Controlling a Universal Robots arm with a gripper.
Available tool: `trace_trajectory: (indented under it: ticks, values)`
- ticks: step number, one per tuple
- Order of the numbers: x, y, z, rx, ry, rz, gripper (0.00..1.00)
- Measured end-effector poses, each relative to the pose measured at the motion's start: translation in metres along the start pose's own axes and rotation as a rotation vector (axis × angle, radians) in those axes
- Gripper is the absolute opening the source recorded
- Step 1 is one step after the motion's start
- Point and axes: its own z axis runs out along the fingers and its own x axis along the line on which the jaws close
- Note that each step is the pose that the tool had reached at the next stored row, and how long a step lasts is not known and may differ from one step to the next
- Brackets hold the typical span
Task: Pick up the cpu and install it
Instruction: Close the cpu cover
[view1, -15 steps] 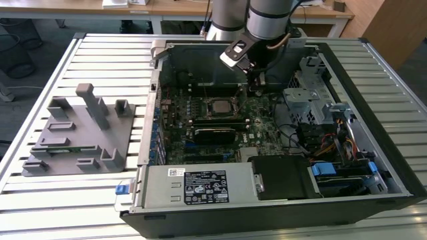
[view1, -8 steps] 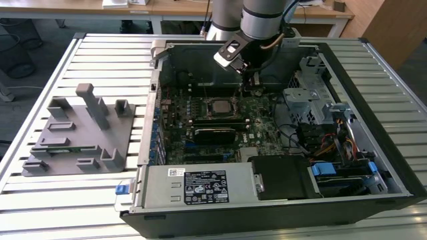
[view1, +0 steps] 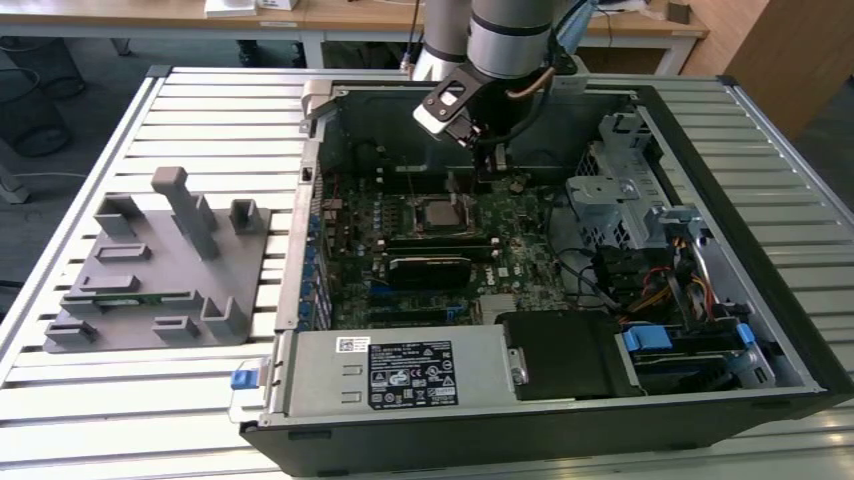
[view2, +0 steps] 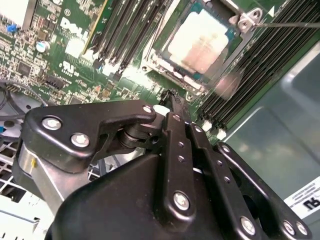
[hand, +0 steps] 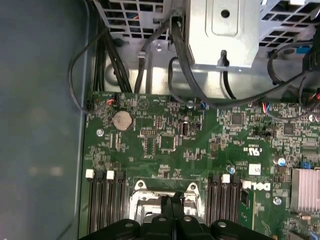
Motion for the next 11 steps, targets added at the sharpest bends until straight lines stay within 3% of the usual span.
trace_trajectory:
  ticks: [11]
  values:
    - [0.0004, -0.0125, 0.0003, -0.0001, 0.0001, 0.0, 0.11]
